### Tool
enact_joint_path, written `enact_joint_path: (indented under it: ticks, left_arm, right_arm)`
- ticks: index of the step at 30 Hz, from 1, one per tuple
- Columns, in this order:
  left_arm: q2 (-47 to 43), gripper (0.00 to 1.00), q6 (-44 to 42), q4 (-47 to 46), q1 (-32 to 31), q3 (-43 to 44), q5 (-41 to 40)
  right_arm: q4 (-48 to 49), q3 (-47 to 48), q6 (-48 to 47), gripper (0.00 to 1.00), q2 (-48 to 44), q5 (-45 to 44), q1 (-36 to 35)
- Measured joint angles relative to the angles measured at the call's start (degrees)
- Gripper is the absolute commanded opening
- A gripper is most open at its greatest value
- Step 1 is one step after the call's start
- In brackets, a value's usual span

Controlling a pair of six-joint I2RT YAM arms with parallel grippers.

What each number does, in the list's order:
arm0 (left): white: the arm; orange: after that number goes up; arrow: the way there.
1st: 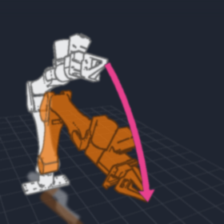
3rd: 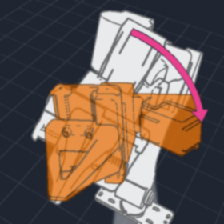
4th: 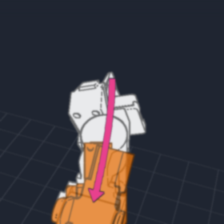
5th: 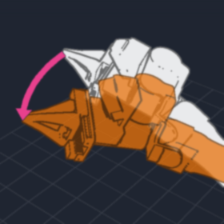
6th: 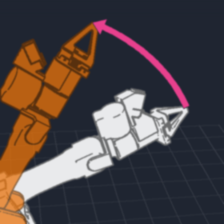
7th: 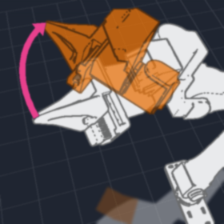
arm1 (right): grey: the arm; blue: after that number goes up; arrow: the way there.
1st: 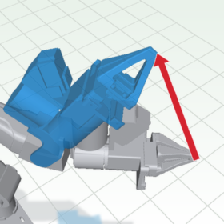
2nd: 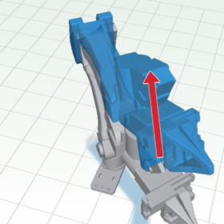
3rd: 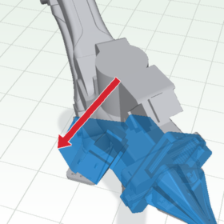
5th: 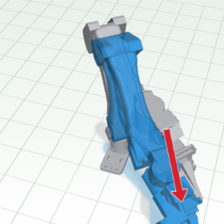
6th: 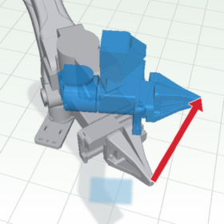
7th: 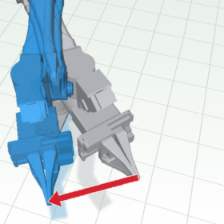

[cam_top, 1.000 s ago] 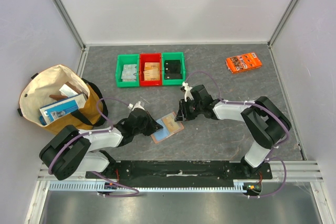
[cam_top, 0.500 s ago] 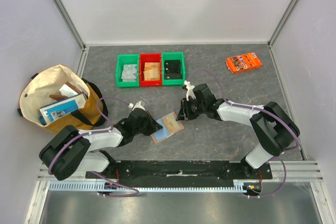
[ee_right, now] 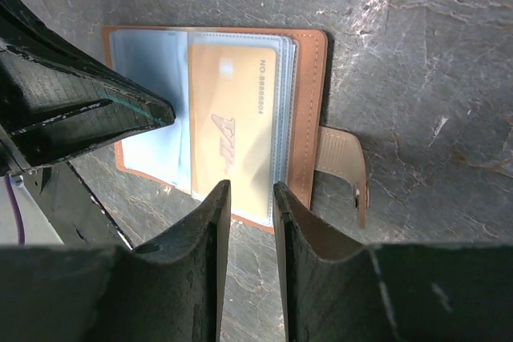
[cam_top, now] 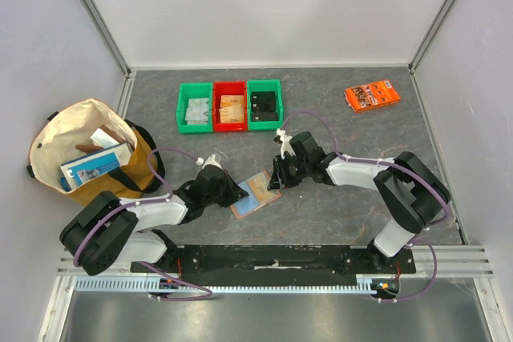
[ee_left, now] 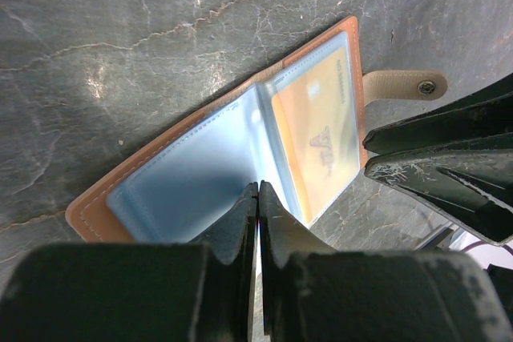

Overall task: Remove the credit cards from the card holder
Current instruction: Remove the credit card from the card holder.

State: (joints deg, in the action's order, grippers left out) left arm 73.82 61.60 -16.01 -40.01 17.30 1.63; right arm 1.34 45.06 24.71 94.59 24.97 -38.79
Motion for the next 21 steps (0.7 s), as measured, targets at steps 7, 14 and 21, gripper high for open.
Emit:
enact_joint_path:
  ticks: [7, 14, 21]
  left_arm:
    - [0.0, 0.08, 0.0, 0.0, 0.0, 0.0, 0.0]
    - [0.0, 0.08, 0.0, -0.02, 0.0, 0.0, 0.0]
    - [0.0, 0.08, -0.02, -0.02, 0.0, 0.0, 0.02]
  right_arm:
    - [-0.09, 0.0, -0.22, 0.34, 0.52, 0.0, -0.11]
    - [-0.11, 0.0, -0.22, 0.34, 1.01, 0.02, -0.11]
    - [-0.09, 0.0, -0.26, 0.3, 1.05, 0.24, -0.39]
